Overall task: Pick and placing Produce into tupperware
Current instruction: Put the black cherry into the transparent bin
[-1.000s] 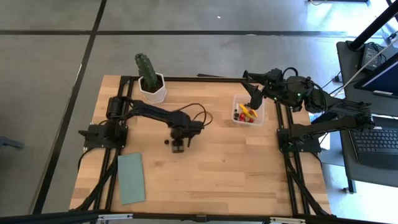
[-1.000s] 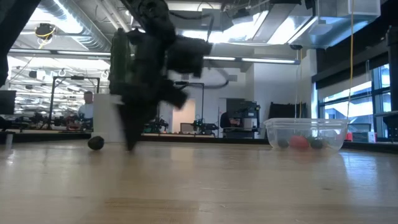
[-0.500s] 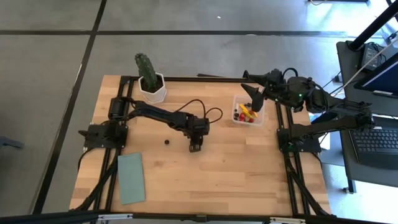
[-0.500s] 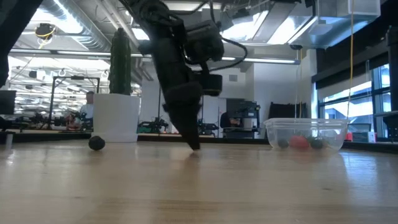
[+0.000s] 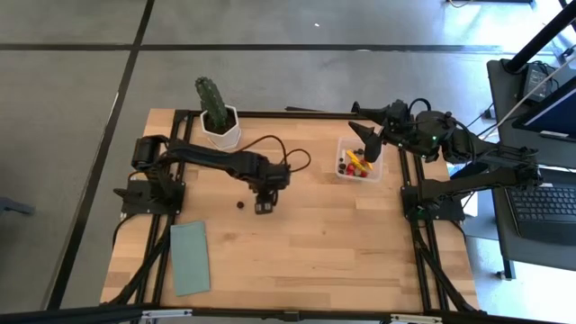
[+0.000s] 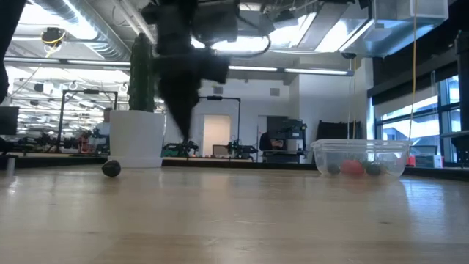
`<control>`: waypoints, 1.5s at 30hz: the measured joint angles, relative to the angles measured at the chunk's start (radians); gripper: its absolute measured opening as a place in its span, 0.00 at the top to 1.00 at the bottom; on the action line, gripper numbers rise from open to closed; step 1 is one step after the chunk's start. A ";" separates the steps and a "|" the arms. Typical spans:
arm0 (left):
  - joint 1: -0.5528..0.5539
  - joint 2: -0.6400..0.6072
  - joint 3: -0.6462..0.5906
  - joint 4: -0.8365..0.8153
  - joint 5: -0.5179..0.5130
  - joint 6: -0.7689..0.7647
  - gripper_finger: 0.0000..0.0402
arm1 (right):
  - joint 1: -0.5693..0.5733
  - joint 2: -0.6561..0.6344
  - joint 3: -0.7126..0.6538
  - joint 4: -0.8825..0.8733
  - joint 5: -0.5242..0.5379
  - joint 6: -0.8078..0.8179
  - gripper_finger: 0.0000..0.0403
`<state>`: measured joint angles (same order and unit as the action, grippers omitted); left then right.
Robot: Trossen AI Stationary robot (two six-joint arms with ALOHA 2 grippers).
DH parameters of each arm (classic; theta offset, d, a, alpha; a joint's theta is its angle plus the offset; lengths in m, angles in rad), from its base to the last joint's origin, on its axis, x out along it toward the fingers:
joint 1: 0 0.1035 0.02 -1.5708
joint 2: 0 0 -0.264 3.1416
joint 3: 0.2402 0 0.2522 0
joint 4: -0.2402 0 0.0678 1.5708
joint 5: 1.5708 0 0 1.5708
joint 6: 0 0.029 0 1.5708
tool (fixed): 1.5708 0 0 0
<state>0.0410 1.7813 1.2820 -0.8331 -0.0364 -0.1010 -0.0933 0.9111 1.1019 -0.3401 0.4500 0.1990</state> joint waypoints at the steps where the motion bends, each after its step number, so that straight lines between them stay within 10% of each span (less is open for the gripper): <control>1: 0.000 0.000 -0.004 -0.044 0.000 0.000 0.58 | 0.000 0.000 0.000 0.001 0.000 0.000 0.37; 45: -0.104 -0.003 -0.155 -0.117 0.004 -0.237 0.57 | 0.000 0.000 0.000 0.037 0.001 -0.047 0.37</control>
<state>-0.0635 1.7785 1.1267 -0.9501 -0.0322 -0.3385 -0.0937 0.9115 1.1019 -0.3027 0.4511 0.1520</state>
